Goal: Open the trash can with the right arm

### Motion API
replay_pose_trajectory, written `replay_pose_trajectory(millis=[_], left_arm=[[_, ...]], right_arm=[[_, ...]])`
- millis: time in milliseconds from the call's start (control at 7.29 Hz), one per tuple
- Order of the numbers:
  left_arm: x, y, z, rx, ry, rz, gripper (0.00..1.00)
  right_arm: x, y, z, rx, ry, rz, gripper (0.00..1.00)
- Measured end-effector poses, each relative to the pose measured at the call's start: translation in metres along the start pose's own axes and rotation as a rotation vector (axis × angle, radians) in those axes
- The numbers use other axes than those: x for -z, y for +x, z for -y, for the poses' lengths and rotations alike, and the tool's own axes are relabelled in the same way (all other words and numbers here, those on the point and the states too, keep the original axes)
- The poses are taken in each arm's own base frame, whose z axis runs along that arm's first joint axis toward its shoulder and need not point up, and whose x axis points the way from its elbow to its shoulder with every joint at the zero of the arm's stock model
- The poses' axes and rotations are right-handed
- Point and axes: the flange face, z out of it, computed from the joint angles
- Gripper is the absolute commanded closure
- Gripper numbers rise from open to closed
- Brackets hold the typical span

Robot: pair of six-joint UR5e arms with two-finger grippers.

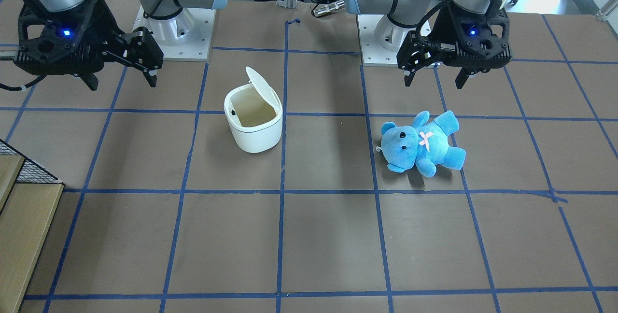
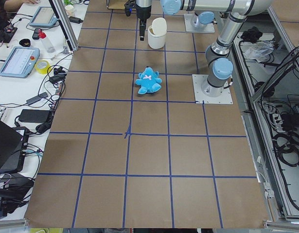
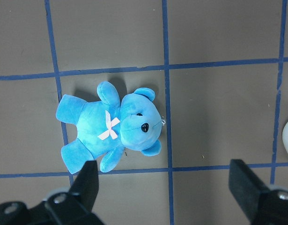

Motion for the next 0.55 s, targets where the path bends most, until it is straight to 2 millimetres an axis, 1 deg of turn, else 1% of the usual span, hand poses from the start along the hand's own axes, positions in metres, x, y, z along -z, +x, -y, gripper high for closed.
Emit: replay_pose_trajectory(millis=[548], left_arm=[[0.0000, 0.0000, 0.0000, 0.000, 0.000, 0.000, 0.00]], right_arm=[[0.0006, 0.0005, -0.0007, -0.022, 0.000, -0.004, 0.00]])
